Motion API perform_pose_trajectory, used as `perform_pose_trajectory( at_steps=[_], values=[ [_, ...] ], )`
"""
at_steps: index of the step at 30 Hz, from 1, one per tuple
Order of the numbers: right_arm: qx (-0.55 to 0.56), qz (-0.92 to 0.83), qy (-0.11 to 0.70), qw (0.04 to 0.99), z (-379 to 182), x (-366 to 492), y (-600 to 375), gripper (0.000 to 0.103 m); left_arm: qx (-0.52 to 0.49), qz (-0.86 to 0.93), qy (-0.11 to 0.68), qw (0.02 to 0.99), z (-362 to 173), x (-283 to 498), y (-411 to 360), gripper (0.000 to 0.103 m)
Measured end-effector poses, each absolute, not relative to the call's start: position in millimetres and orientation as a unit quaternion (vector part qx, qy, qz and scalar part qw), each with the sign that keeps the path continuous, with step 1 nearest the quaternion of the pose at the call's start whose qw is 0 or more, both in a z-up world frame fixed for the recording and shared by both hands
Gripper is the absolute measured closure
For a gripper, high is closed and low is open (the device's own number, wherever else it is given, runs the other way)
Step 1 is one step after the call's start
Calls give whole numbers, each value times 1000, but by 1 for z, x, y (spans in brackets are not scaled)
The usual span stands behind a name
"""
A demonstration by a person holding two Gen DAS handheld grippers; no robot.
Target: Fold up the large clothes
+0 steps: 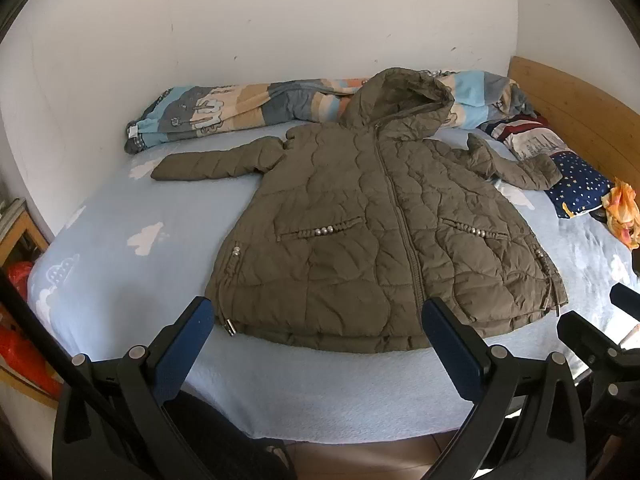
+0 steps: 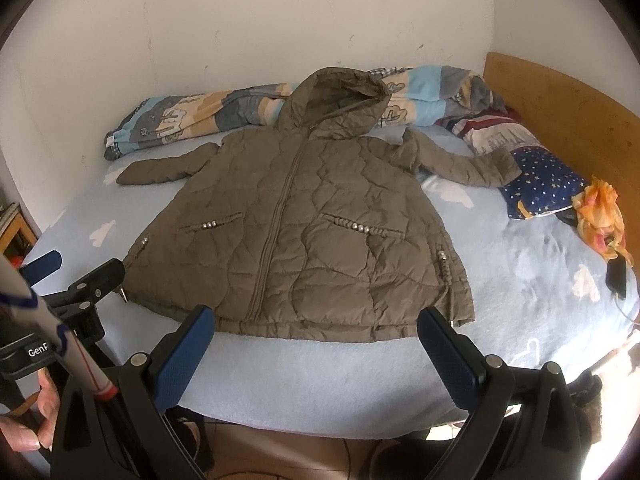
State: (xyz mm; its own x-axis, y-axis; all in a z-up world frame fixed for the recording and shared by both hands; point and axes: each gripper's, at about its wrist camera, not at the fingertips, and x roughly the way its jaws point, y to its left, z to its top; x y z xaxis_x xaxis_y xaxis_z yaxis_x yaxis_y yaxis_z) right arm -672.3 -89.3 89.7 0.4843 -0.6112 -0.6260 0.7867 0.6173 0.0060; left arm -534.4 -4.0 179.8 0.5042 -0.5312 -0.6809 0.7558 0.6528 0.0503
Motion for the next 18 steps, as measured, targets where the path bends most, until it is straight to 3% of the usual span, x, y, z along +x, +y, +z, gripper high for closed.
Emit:
perform_pose_trajectory(
  at_steps=[12, 18],
  values=[
    [160, -411, 312, 841, 80, -667, -101, 0, 181, -381, 341, 840, 167, -524, -16, 0],
    [182, -418, 316, 832, 73, -673, -128, 0, 185, -384, 335, 840, 169, -491, -57, 0]
  ],
)
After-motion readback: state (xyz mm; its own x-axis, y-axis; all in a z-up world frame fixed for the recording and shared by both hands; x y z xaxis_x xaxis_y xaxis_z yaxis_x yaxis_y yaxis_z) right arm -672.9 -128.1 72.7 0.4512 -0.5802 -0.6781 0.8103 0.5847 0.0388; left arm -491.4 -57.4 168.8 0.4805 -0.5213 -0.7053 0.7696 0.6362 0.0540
